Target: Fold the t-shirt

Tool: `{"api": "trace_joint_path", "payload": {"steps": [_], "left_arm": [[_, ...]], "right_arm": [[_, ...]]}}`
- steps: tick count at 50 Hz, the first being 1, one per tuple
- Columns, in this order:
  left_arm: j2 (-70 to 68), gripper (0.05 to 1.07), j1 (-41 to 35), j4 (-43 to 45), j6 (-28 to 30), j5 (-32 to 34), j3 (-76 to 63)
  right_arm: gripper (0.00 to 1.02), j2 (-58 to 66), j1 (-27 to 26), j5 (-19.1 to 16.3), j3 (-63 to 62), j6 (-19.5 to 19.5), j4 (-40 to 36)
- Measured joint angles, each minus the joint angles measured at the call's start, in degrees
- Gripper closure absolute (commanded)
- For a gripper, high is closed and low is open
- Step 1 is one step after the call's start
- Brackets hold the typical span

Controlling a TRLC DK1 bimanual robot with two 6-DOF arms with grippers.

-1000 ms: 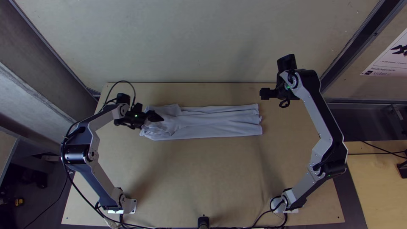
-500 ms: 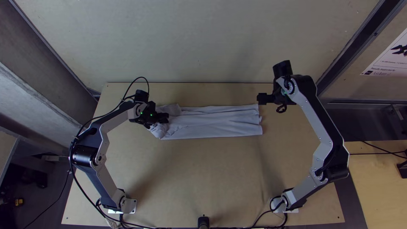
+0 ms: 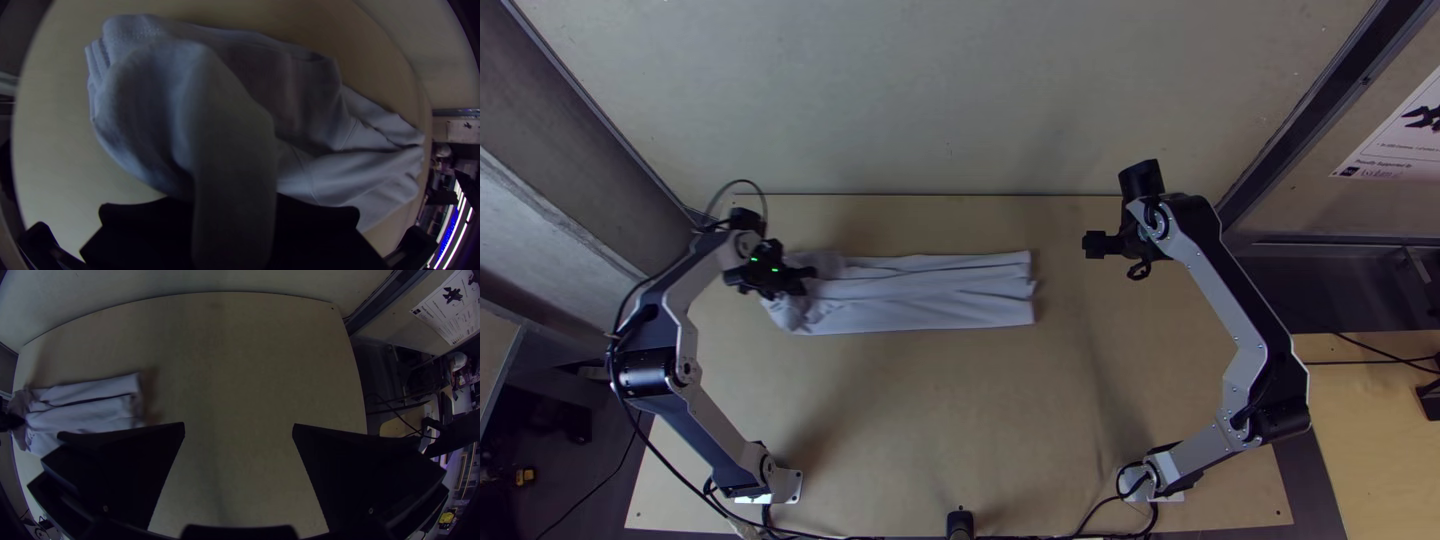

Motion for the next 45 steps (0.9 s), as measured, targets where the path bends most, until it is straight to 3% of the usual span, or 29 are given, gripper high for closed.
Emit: {"api": "trace_joint_path", "payload": {"steps": [11,20,34,45], "left_arm": [[0.11,1.05,10.75,-2.1,11.41,-7.56,7.08],[0.13,1.05,12.76,-3.91,17.88,-15.96,11.06],[-4.5,1.05,0.48,-9.84,20.87,-25.64,12.76],[-5.42,1.05,-10.97,-18.71,16.81,-30.25,20.35]], "right_arm": [[0.03,-1.27,0.0,0.22,-2.99,0.0,2.19],[0.04,-1.42,0.0,0.61,-3.63,0.83,2.56],[0.03,-2.38,-0.02,0.66,-5.22,1.29,2.54],[0.04,-4.52,-0.92,0.83,-6.86,1.27,2.67]]}}
